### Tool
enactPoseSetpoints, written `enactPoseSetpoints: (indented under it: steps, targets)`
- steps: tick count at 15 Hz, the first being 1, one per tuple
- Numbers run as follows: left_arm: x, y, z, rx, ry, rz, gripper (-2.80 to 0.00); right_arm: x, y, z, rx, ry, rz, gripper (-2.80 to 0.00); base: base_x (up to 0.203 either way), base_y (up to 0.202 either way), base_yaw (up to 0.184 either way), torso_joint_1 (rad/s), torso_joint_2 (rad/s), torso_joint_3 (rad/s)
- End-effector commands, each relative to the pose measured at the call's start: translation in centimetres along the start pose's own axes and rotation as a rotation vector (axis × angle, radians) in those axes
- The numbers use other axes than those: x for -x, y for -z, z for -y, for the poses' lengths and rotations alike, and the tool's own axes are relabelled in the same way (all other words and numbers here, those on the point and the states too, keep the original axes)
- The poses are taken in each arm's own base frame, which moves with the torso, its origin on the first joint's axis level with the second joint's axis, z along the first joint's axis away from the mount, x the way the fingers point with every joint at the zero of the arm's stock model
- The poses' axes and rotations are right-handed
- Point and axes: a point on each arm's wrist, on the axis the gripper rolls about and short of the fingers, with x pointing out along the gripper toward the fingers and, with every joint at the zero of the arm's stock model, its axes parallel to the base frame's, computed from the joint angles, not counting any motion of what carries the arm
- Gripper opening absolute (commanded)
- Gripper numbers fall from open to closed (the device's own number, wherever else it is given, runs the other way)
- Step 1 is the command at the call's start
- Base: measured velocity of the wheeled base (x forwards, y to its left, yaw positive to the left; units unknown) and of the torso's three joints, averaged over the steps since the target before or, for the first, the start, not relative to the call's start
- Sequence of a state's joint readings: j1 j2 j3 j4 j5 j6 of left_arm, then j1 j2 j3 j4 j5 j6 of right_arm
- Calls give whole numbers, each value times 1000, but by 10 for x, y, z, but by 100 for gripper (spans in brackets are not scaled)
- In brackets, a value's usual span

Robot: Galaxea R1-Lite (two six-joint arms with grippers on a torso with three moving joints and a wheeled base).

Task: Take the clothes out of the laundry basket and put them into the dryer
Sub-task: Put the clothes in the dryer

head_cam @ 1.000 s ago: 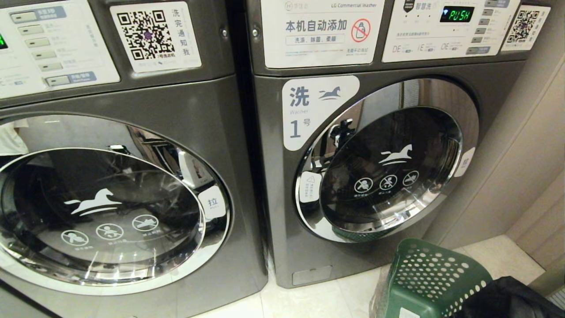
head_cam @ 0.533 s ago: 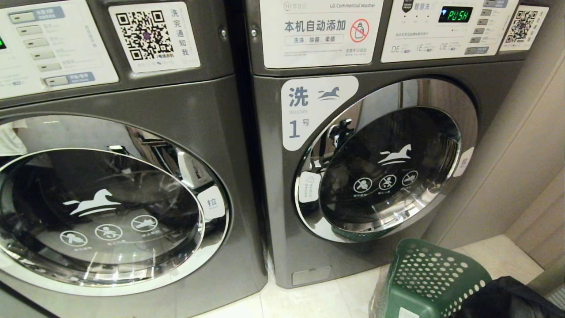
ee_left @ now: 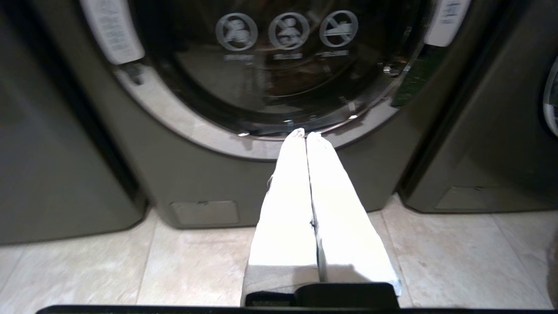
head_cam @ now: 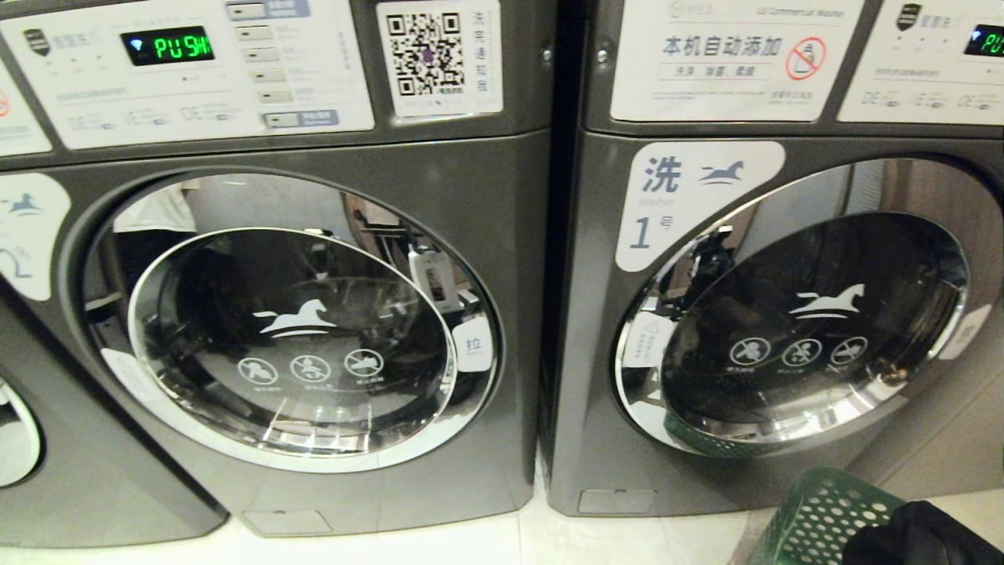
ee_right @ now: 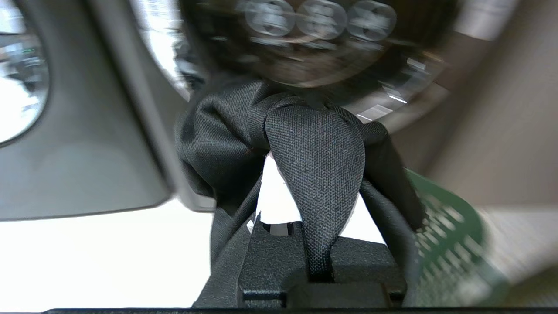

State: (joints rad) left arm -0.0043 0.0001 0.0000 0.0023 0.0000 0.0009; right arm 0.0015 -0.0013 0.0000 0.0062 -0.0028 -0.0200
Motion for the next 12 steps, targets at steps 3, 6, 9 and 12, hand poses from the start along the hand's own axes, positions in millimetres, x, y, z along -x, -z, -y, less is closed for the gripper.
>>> enactPoseSetpoints:
  steps: [3,6,9,12]
  targets:
    - [0,0,0,1,0,0,-280,0,0,0,-2,0,0,-280,3,-4,80,2,1,3]
    - [0,0,0,1,0,0,-280,0,0,0,-5,2,0,-280,0,0,0,0,0,0]
    - [0,0,0,1,0,1,-280,0,0,0,-5,2,0,-280,0,0,0,0,0,0]
    - [0,0,0,-1,0,-1,-280,0,0,0,-5,2,0,-280,0,0,0,0,0,0]
